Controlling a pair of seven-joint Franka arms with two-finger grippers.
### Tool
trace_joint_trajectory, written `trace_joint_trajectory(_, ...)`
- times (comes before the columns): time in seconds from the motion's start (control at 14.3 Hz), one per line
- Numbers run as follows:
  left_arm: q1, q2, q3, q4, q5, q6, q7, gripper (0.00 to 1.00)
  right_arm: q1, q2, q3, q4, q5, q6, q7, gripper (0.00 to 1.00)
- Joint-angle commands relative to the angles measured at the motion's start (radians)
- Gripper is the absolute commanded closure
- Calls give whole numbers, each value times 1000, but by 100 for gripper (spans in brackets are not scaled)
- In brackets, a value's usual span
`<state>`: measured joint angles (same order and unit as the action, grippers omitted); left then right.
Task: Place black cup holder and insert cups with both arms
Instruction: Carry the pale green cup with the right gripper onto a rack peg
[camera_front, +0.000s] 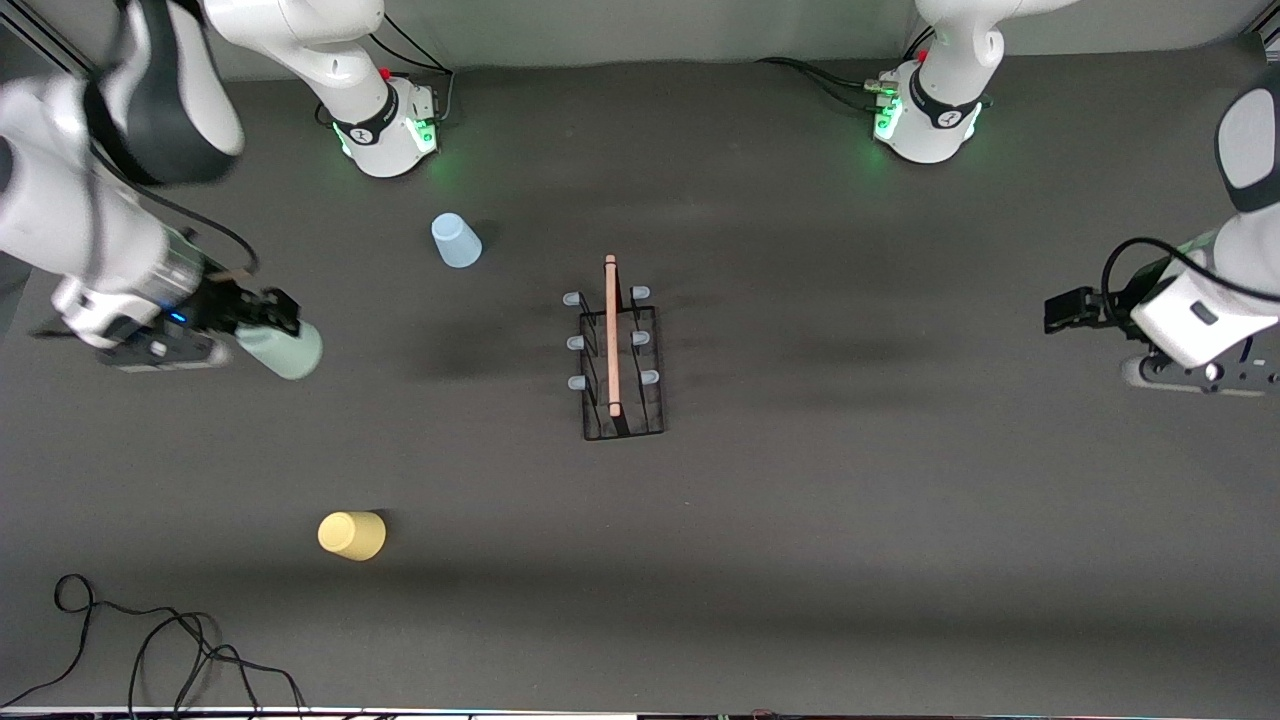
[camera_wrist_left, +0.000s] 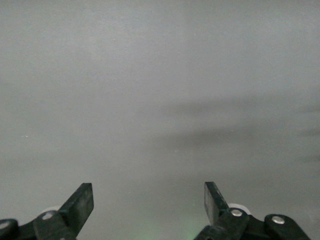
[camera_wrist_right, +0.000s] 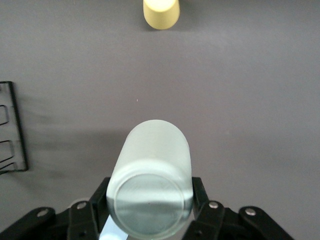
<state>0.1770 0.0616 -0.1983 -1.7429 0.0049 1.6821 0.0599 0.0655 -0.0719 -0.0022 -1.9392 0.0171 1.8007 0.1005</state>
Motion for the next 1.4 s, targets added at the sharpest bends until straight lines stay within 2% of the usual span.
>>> trace_joint_trajectory(0.0,18,-107,-7,-107,-8,64,21,1,17,-32,5,59,-5,-107,185,100)
trace_joint_trajectory(0.14,18,-106,-7,-75,0,56,15,0,115,-48,4,59,-2,-132,412,100)
trace_joint_trajectory(0.35,16,-85,-7,-11,7,41,14,0,304,-48,2,59,85,-132,826,100)
trace_joint_trajectory(0.56,18,-34,-7,86,7,-46,6,0,511,-11,4,46,90,-51,1188,100)
trace_joint_trajectory(0.7,16,-11,-7,126,6,-87,0,0,609,32,2,40,90,9,1382,100)
trace_joint_trajectory(0.91,18,-14,-7,112,7,-116,-26,0,689,63,2,-6,89,103,1531,100)
trace_joint_trajectory(1.19,9,-14,-9,112,9,-117,-49,0,691,69,1,-137,86,262,1533,100)
trace_joint_trajectory(1.33,9,-14,-9,112,9,-117,-49,0,689,102,1,-167,84,337,1533,100)
